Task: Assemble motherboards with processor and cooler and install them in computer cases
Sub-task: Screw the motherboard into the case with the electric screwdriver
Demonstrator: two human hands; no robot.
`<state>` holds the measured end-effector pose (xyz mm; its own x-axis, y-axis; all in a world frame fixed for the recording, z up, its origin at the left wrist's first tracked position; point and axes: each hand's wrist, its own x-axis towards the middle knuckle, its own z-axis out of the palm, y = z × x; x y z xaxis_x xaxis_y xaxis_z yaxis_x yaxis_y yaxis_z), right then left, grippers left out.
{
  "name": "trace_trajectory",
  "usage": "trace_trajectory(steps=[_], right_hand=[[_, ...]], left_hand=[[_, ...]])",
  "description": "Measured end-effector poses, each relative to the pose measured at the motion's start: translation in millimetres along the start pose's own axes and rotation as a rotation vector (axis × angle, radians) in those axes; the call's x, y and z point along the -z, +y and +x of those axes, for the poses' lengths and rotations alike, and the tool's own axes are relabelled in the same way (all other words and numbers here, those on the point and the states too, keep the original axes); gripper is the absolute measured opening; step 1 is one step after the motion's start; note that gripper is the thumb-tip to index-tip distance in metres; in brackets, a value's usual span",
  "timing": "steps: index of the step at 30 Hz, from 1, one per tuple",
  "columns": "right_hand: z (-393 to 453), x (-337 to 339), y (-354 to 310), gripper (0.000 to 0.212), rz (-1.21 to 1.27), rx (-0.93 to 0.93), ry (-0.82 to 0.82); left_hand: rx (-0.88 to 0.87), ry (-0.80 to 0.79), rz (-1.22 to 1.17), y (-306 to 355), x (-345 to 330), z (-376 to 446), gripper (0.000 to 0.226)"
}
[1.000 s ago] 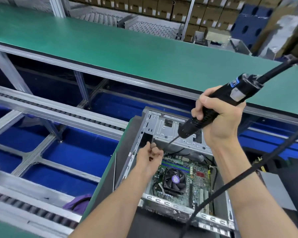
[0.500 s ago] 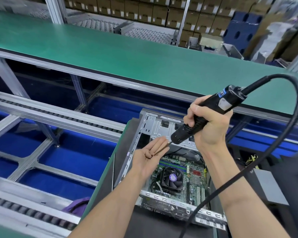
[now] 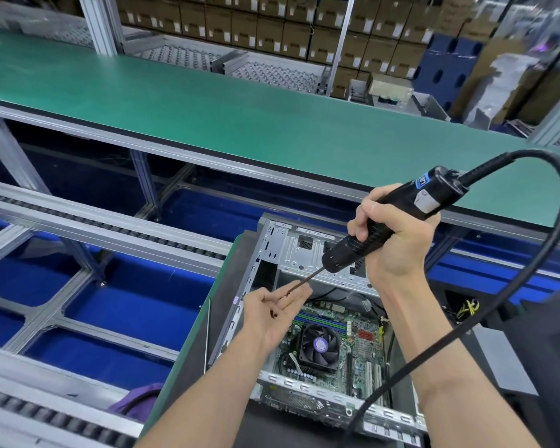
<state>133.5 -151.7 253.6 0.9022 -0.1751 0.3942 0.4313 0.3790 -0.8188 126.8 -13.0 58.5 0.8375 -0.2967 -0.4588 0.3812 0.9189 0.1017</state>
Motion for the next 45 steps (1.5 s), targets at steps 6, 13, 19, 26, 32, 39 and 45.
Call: trace_trajectory(steps=[6, 13, 19, 26, 32, 39, 45], right_hand=[[3.5, 3.6, 1.9, 0.013, -0.009, 0.019, 0.006], [4.7, 5.2, 3.9, 0.007, -0.037, 0.032, 0.005], [7.2, 2.8, 4.4, 0.010, 0.000, 0.026, 0.013], [6.8, -1.4, 6.1, 0.008, 0.034, 0.042, 0.059], [7.3, -1.5, 7.7, 0.025, 0.052, 0.071, 0.091], [7.3, -2.2, 8.1, 0.027, 0.049, 0.075, 0.078], [17.2, 2.6, 4.8, 0.019, 0.047, 0.107, 0.067]], left_hand=[[0.040, 0.134, 0.179, -2.4, -6.6, -4.0, 0.023], [0.020, 0.186, 0.147, -5.3, -6.6, -0.7, 0.026], [-0.013, 0.173, 0.033, -3.3, -7.9, -2.9, 0.039], [0.010, 0.138, -0.078, -1.7, -9.4, -5.7, 0.031], [0.023, 0.099, -0.148, 0.1, -8.7, -5.7, 0.028], [-0.009, 0.098, -0.115, 2.6, -9.8, -3.5, 0.023], [-0.096, 0.216, -0.013, 5.9, 2.8, 5.4, 0.021]])
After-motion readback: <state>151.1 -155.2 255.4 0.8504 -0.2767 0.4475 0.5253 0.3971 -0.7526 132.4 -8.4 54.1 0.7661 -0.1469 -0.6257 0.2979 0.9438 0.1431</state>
